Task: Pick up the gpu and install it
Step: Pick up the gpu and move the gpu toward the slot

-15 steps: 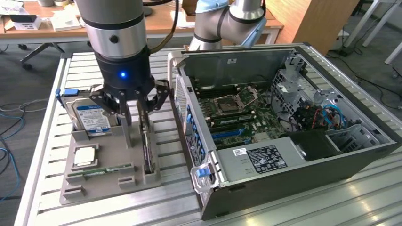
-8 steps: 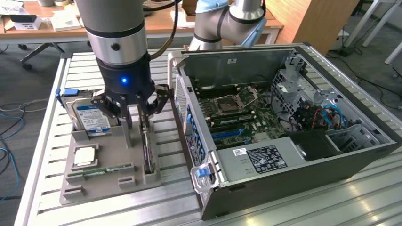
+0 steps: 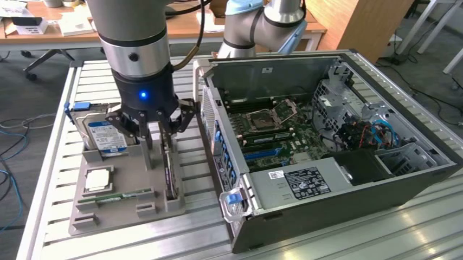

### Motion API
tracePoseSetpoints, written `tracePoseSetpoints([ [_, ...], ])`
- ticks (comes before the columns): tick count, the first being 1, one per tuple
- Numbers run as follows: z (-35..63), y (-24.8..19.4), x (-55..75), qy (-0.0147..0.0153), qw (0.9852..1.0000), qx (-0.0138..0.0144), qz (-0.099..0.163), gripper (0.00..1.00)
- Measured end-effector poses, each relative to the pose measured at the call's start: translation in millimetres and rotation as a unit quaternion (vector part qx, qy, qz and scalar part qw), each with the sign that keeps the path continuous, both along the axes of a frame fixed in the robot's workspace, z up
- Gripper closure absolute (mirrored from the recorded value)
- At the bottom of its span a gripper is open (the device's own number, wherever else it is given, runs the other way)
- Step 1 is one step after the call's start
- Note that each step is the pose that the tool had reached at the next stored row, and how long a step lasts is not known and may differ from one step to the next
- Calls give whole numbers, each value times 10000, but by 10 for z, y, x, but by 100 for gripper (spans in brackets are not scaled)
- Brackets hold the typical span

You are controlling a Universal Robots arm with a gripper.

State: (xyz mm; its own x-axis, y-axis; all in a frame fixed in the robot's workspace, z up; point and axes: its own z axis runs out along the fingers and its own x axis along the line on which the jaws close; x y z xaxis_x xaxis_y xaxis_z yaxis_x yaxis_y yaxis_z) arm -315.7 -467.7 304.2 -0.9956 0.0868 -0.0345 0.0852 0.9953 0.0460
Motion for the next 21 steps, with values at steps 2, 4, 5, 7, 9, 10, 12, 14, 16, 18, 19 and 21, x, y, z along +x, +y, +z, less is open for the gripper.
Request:
tracePoseSetpoints([
  [2, -2, 1, 12, -2, 10000, 1, 0, 58],
  [4, 0, 0, 31, 0, 10000, 0, 0, 58],
  [5, 0, 0, 41, 0, 10000, 0, 0, 58],
  [7, -1, 0, 66, 0, 10000, 0, 0, 58],
  [9, -1, 0, 86, 0, 10000, 0, 0, 58],
  [10, -1, 0, 85, 0, 10000, 0, 0, 58],
  [12, -1, 0, 85, 0, 10000, 0, 0, 58],
  [14, -18, 0, 86, 0, 10000, 0, 0, 58],
  [16, -52, 0, 86, 0, 10000, 0, 0, 58],
  [18, -88, 0, 86, 0, 10000, 0, 0, 58],
  [19, -106, 0, 86, 0, 10000, 0, 0, 58],
  [21, -144, 0, 86, 0, 10000, 0, 0, 58],
])
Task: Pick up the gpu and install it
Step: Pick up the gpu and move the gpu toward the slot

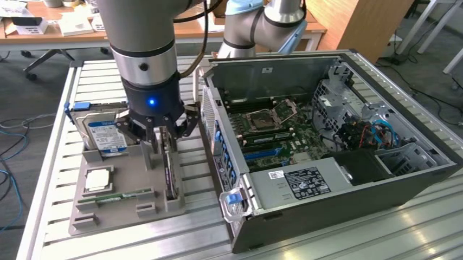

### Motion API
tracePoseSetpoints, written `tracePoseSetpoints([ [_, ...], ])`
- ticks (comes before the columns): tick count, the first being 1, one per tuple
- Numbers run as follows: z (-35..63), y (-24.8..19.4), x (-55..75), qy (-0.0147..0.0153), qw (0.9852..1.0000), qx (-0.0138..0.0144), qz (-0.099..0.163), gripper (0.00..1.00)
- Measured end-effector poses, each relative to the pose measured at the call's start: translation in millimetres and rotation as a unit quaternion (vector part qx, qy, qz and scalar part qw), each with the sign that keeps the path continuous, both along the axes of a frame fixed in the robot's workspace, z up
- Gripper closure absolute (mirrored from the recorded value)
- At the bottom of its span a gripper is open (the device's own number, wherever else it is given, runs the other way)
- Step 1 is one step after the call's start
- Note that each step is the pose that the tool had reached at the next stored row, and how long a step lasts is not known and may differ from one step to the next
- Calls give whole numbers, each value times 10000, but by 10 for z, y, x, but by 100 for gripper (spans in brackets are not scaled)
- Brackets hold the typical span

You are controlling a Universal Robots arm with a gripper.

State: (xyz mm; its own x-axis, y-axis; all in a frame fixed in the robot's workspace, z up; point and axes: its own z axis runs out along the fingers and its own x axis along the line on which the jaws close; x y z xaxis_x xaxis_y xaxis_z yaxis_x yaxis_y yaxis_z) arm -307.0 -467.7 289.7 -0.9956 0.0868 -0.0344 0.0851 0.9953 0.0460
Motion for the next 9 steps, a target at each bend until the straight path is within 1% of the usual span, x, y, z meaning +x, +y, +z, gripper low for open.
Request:
tracePoseSetpoints([
  [9, -163, 0, 0, 4, 10000, -1, 0, 58],
])
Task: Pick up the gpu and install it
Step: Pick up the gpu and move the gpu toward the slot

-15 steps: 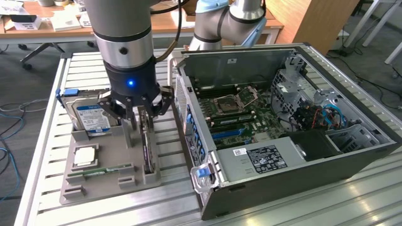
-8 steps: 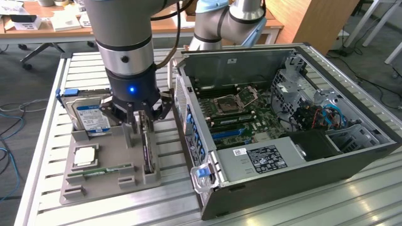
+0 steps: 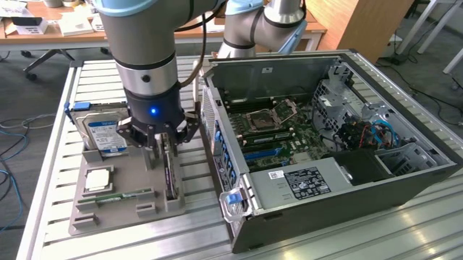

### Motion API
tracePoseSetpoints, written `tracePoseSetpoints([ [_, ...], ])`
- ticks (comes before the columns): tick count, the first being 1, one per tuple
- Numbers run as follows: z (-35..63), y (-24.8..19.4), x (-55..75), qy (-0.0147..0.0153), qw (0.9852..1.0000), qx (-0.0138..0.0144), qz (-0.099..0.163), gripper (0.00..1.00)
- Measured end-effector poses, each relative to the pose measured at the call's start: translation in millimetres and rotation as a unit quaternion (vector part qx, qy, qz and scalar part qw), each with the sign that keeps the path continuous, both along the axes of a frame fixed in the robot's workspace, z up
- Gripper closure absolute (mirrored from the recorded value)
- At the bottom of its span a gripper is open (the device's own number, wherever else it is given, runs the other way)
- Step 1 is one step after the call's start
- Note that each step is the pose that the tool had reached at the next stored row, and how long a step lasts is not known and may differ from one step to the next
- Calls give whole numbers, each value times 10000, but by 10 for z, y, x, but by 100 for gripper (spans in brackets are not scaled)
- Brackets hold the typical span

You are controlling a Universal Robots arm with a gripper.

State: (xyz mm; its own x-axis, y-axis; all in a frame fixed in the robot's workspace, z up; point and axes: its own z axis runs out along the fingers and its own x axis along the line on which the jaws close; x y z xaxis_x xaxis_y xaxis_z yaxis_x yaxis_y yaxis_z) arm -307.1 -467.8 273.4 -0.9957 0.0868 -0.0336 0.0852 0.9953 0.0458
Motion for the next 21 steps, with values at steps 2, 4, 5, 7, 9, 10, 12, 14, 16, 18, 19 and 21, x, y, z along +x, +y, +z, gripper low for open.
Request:
tracePoseSetpoints([
  [2, -35, 0, 0, 1, 10000, 0, 0, 58],
  [4, -61, 0, 0, 2, 10000, 0, 0, 58],
  [5, -65, 0, 0, 2, 10000, -1, 0, 58],
  [7, -65, 0, 0, 3, 10000, -1, 0, 58],
  [9, -67, 0, -4, 2, 10000, 0, 1, 58],
  [10, -67, 0, -9, 2, 10000, 0, 0, 58],
  [12, -68, 0, -15, 2, 10000, 0, 0, 58],
  [14, -78, 0, -16, 1, 10000, 1, 1, 58],
  [16, -88, -2, -18, 2, 10000, -1, 0, 58],
  [18, -96, -5, -18, 2, 10000, 0, -1, 58],
  [19, -101, -7, -18, 2, 10000, 0, -1, 58],
  [21, -115, -11, -16, 1, 10000, 0, 0, 58],
])
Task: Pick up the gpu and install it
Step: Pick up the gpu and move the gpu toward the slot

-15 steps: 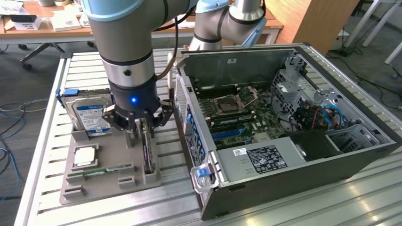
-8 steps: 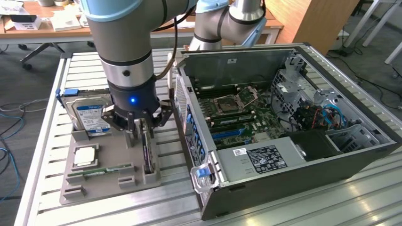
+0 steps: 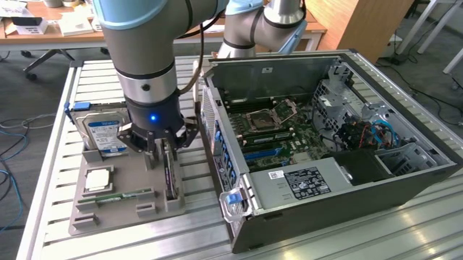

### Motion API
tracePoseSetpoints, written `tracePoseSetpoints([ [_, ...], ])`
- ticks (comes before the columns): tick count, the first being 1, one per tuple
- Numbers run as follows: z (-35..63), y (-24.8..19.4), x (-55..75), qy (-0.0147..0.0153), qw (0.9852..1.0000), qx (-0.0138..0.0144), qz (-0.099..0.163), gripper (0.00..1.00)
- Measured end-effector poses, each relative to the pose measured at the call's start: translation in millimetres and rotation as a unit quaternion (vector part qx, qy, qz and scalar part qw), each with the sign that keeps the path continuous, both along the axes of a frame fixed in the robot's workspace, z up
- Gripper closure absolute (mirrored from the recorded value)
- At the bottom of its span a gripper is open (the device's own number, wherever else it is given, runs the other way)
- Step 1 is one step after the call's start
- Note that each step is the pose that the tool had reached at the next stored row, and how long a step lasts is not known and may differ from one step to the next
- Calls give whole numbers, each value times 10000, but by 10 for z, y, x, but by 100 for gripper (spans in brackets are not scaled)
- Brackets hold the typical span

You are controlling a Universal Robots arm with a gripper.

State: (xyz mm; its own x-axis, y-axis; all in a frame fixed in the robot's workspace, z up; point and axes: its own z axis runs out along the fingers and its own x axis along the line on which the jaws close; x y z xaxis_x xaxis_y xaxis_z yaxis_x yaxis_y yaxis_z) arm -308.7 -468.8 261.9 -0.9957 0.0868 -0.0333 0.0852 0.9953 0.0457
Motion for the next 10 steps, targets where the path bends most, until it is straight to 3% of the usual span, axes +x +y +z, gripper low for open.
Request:
tracePoseSetpoints([
  [10, -149, -3, 12, 2, 10000, 0, 0, 58],
])
